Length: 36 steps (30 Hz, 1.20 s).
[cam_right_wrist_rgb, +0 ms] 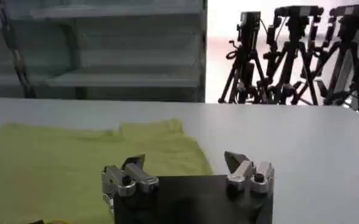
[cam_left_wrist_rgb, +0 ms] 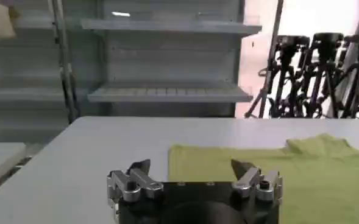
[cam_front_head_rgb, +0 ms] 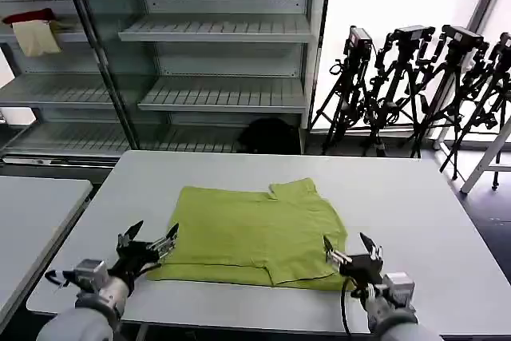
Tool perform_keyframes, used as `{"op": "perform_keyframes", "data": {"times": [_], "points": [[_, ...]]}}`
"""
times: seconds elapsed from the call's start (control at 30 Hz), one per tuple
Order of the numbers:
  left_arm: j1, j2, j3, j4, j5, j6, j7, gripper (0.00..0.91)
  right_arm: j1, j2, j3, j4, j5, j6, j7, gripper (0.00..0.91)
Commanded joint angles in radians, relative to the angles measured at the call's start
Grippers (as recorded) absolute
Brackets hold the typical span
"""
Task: Fold and organize the clothes.
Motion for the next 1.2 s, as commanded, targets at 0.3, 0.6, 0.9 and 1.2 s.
{"op": "perform_keyframes", "data": {"times": [0.3, 0.6, 0.9, 1.2], "points": [[-0.422, 0.060, 0.187, 0.438, -0.022, 0.002, 0.050, 0.907, 0.447, 0.030, -0.092, -0.449, 0.049, -0.001, -0.011, 0.907], [-0.465, 0.052, 0.247, 0.585, 0.057, 0.001, 0.073, 0.907, 0.459, 0.043, -0.106, -0.521, -0.010, -0.001, -0.040, 0.907], [-0.524, 0.029, 0.276, 0.685, 0.116, 0.000, 0.083, 0.907, 0.478, 0.060, -0.100, -0.582, -0.029, 0.000, -0.034, 0.907], [-0.546, 0.014, 0.266, 0.718, 0.108, -0.001, 0.081, 0.907, 0.483, 0.064, -0.102, -0.614, -0.041, 0.001, -0.039, 0.907]]}}
